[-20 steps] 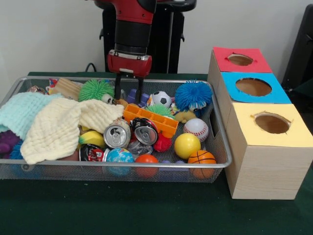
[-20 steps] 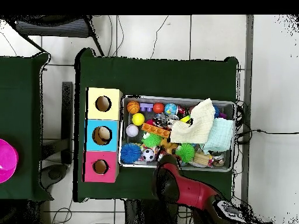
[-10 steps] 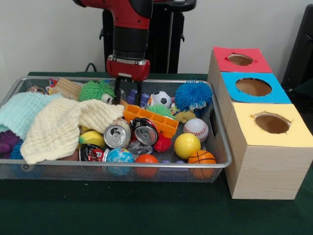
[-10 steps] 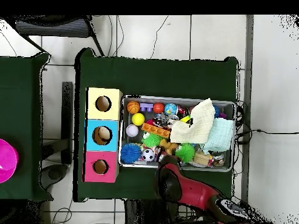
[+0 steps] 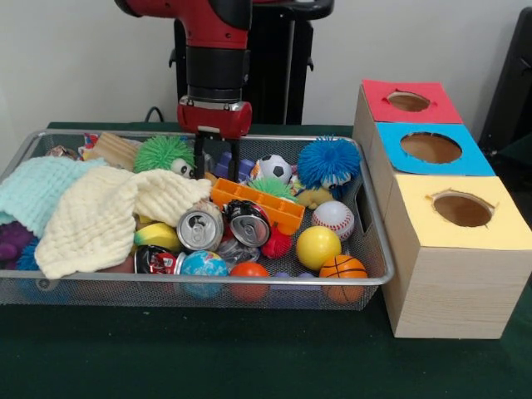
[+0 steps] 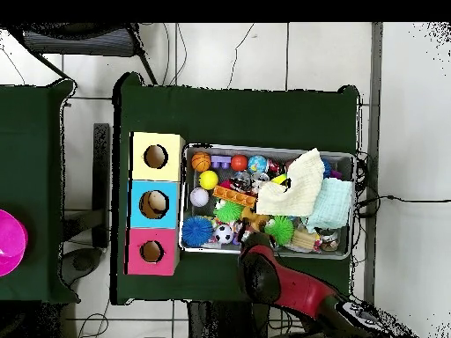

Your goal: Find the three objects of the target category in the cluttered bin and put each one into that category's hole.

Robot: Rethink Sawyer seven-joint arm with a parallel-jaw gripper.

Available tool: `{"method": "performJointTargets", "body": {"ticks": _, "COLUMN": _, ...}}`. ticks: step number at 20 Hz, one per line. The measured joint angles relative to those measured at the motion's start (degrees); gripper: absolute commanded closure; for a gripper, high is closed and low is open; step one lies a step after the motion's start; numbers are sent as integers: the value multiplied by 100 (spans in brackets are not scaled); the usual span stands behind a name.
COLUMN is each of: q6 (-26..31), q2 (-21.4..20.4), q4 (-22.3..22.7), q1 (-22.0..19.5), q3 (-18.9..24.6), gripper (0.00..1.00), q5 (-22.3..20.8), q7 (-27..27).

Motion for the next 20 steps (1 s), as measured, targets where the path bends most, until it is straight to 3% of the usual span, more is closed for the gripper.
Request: {"method": "performJointTargets", "body": {"ticks": 20, "q6": -61, "q2": 114, "q4": 156, "q1": -747, "q3": 807, "gripper": 0, "q5": -168, "q7": 6}}
